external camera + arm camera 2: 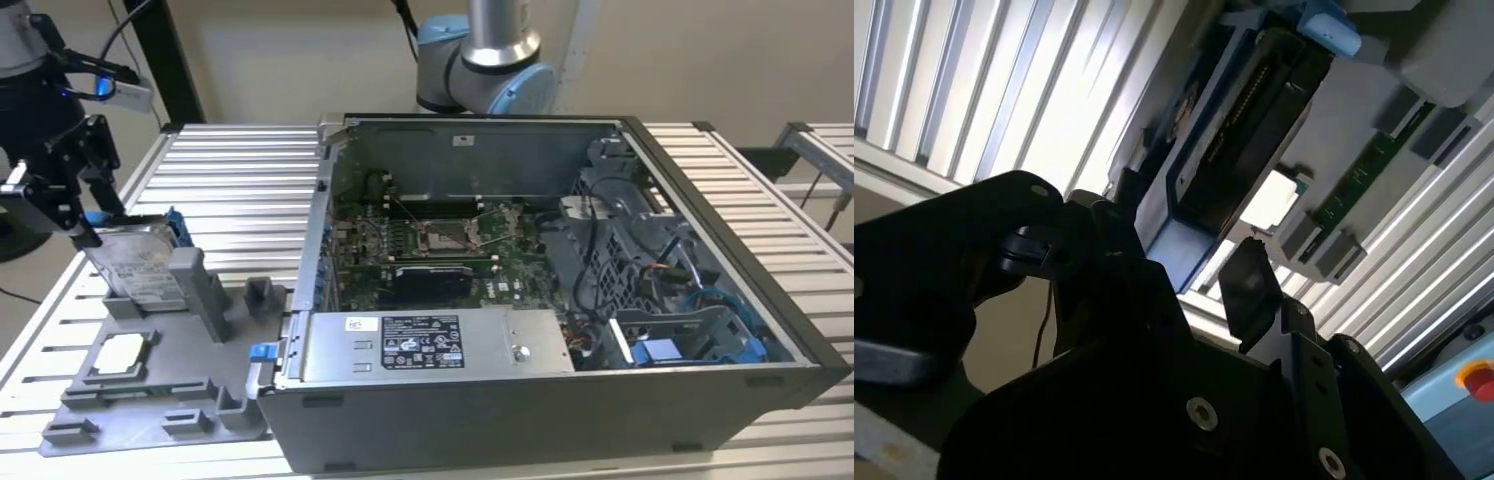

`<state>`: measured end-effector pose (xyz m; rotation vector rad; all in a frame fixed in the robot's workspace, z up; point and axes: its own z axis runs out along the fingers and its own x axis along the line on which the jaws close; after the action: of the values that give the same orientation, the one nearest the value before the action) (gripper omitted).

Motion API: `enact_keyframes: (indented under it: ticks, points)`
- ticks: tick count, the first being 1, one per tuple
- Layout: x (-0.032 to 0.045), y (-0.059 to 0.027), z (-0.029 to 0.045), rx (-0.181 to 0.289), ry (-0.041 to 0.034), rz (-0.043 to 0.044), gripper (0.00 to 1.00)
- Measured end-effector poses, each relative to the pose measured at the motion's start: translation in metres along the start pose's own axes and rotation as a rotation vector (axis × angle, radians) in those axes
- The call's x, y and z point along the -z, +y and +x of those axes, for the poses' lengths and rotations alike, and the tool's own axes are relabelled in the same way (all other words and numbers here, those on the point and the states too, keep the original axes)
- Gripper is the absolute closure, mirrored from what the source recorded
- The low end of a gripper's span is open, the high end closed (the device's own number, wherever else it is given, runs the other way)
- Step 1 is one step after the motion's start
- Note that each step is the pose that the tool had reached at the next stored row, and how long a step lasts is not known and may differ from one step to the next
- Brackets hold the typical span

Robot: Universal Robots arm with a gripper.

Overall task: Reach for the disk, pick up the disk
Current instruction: 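Pick up the disk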

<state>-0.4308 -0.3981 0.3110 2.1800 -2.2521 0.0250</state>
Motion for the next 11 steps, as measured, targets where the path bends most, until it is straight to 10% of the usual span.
enact_keyframes:
  ticks: [11]
  points:
    - [-0.0188,0.0014,-0.0037,0.000,0.0000,0.0003,0.00]
